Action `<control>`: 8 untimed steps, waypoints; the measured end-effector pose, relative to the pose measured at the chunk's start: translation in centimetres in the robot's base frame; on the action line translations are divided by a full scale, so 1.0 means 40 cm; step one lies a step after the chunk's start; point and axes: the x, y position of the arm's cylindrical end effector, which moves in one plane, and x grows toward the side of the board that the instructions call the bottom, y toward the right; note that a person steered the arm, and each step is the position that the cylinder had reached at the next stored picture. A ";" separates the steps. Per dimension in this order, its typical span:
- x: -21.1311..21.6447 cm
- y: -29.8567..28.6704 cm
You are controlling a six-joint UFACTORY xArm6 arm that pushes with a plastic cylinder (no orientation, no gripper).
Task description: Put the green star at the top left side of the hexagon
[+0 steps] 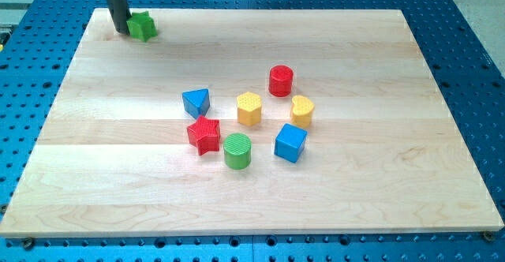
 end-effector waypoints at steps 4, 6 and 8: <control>0.016 0.081; -0.151 0.099; -0.103 0.196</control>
